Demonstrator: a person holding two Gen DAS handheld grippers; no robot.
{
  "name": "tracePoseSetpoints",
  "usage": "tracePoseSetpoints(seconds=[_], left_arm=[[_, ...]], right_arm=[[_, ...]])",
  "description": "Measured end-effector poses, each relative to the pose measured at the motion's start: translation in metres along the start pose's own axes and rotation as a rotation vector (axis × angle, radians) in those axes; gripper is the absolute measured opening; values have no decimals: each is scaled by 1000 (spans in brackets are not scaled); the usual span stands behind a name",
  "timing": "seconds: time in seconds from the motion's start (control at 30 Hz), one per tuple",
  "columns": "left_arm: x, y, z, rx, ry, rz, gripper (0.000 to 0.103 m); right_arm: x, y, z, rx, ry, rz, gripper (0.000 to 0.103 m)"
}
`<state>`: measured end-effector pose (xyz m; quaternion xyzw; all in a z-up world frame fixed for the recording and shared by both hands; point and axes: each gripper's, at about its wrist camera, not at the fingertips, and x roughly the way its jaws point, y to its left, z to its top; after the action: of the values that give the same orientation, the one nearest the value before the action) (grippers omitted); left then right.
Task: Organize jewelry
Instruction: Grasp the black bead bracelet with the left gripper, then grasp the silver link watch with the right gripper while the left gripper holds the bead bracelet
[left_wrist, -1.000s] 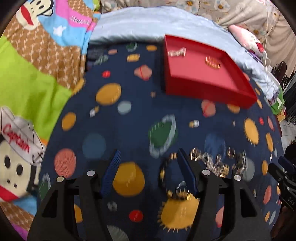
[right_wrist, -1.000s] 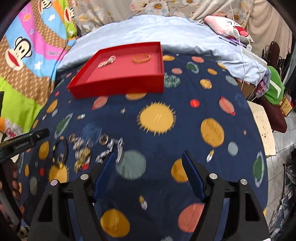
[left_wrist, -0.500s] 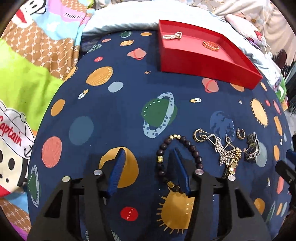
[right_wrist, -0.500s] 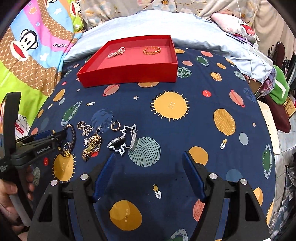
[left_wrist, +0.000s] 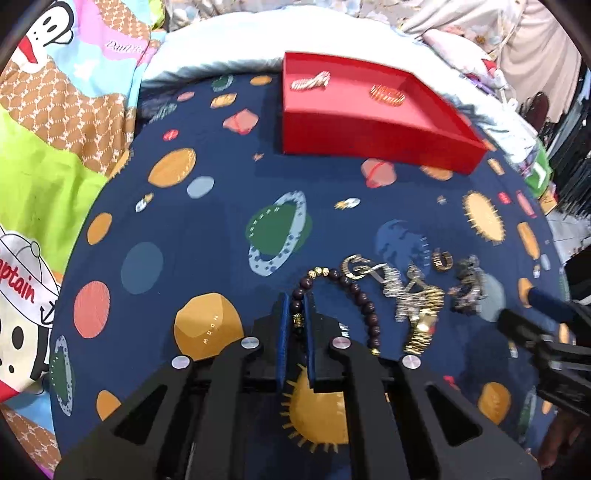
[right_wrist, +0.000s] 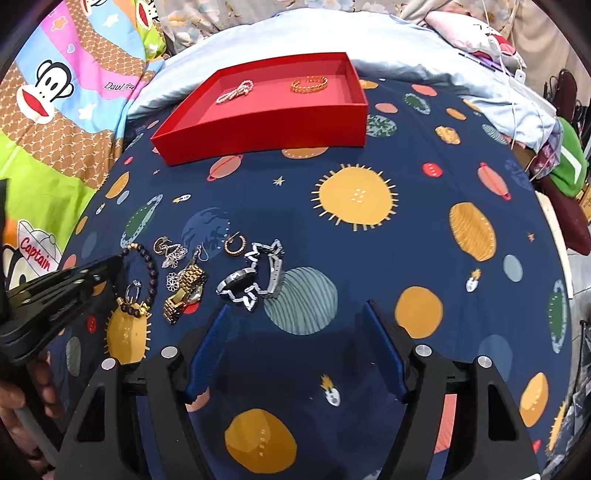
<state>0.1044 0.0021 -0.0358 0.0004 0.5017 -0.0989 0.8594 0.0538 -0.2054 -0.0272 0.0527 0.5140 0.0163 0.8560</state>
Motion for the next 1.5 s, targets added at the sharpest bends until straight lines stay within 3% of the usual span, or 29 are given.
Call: tracePoseSetpoints(seconds=[0.1,0.27,0.43,0.83,0.97,1.5], left_arm=[[-19,-2,3,2,-30,-30,7],[-42,-3,8,-9,-62,-70,7],[-56,-3,10,-5,-83,-75,7],[-55,-4,10,-11,-69,-91,7],[-53,-4,9,-12,-62,-94,7],[-53,-7,13,-14,-60,-122,7]], right_arm=[[4,5,2,-1,4,17,69],[13,17,4,-18,19,41,54],[16,25,6,-26,25,63,47],[32,25,15,4,55,94,31],[33,27,16,-9,54,84,16],[14,19,14,-2,22,104,8]])
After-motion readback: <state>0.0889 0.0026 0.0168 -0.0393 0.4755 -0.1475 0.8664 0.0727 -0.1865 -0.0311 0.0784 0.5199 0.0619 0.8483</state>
